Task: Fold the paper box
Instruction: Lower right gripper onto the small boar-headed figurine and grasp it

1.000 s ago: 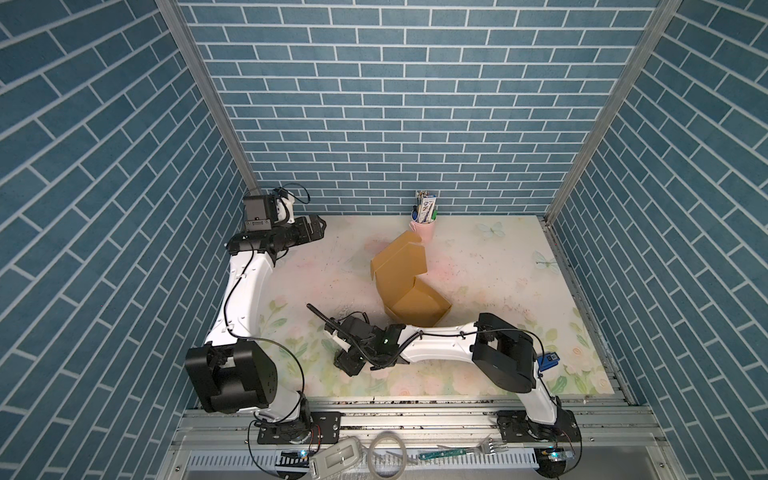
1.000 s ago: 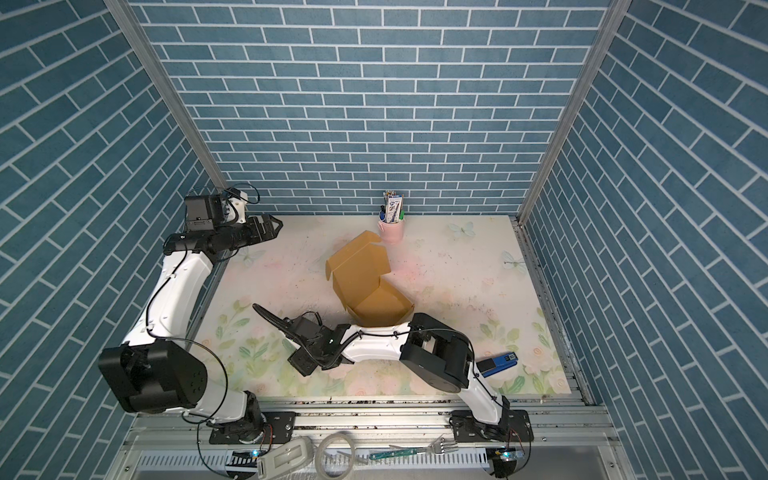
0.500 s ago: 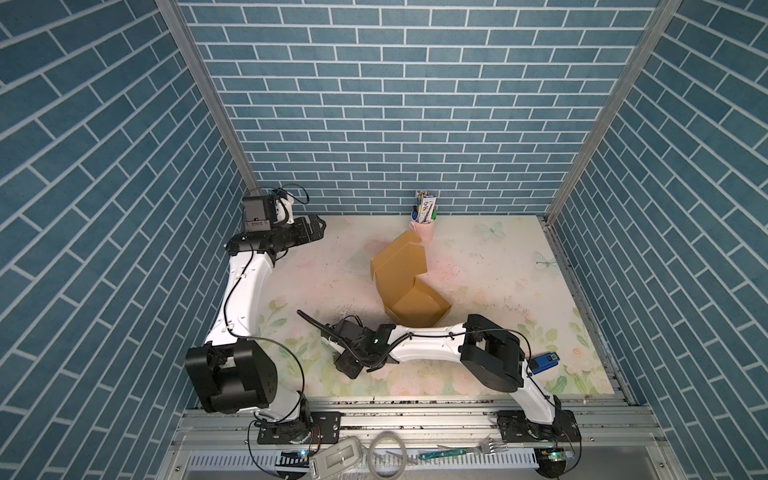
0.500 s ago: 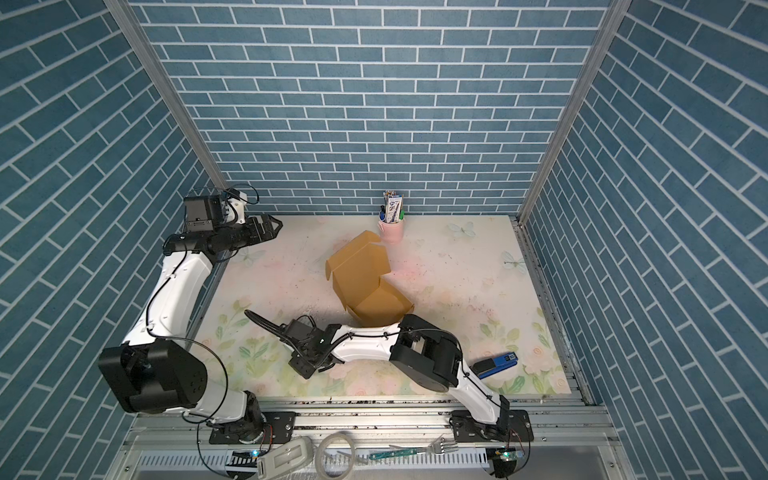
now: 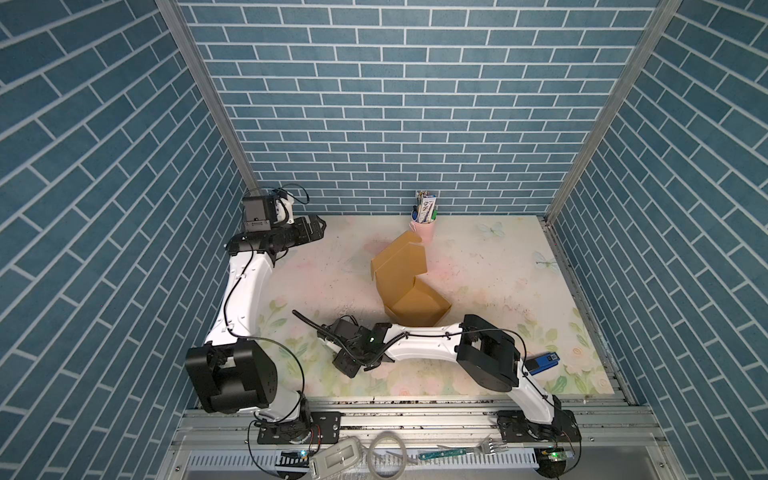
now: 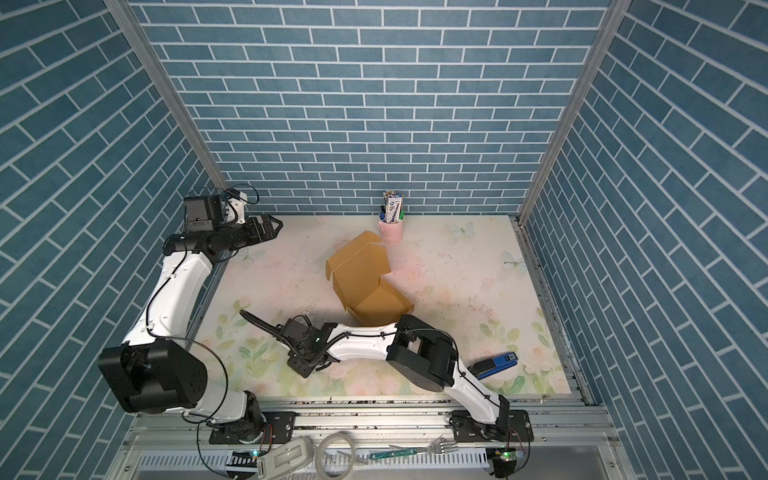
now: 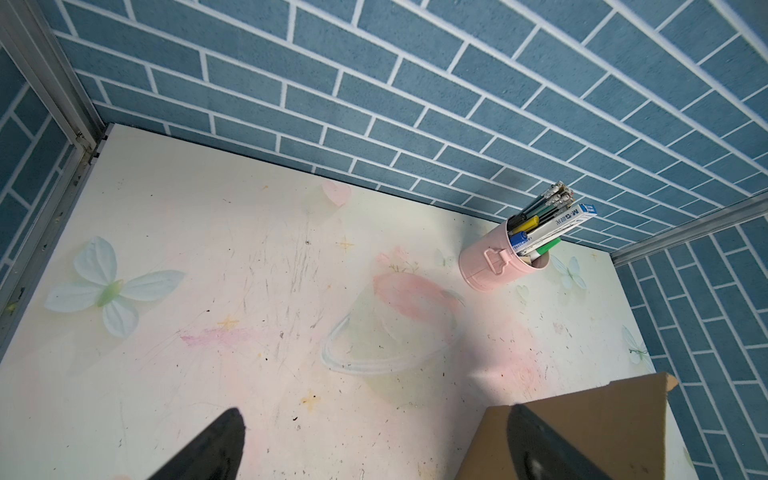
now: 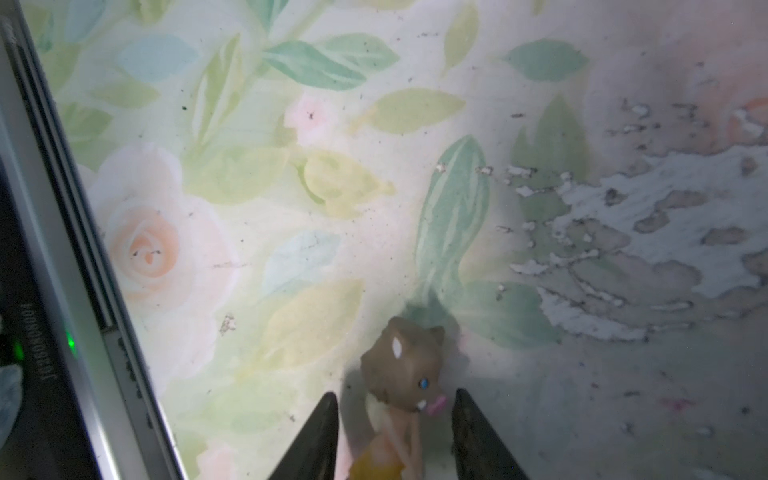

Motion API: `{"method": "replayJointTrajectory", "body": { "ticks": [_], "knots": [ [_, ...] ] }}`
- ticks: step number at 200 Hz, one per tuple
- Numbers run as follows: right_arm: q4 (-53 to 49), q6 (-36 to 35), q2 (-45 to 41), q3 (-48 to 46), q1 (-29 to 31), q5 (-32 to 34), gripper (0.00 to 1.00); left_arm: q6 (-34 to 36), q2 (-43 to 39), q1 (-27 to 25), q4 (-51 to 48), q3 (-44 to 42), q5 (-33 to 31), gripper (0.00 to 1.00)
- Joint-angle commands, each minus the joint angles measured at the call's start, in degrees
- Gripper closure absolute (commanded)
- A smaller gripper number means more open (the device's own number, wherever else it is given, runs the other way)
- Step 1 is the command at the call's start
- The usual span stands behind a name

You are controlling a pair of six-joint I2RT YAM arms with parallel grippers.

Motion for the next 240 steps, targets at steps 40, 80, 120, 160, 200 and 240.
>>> {"method": "replayJointTrajectory", "body": {
  "ticks": [40, 80, 120, 160, 200, 240],
  "knots": [
    [-2.46, -2.05, 2.81, 1.50, 0.31, 0.39, 0.69, 0.12, -0.12, 0.43, 0.75, -0.86, 0.55, 0.00],
    [-0.42, -2.78, 1.09, -0.54, 0.31, 0.74, 0.81, 0.29, -0.45, 0.51, 0.83, -1.00, 0.51, 0.00],
    [2.92, -4.24, -2.53, -3.98, 0.32, 1.66, 0.84, 0.12, -0.88, 0.51, 1.45, -1.14, 1.17, 0.00],
    [6.61, -4.11, -7.92, -9.13, 0.29, 1.70, 0.84, -0.05, -1.27, 0.69, 1.82, -1.49, 1.25, 0.00],
    [9.03, -3.36, -12.92, -13.66, 0.18, 2.50, 0.84, -0.15, -1.34, 0.69, 2.24, -1.74, 1.71, 0.00],
    [9.92, -3.37, -17.70, -16.98, 0.26, 2.90, 0.84, -0.24, -0.79, 0.64, 2.51, -1.69, 3.21, 0.00]
  ]
}}
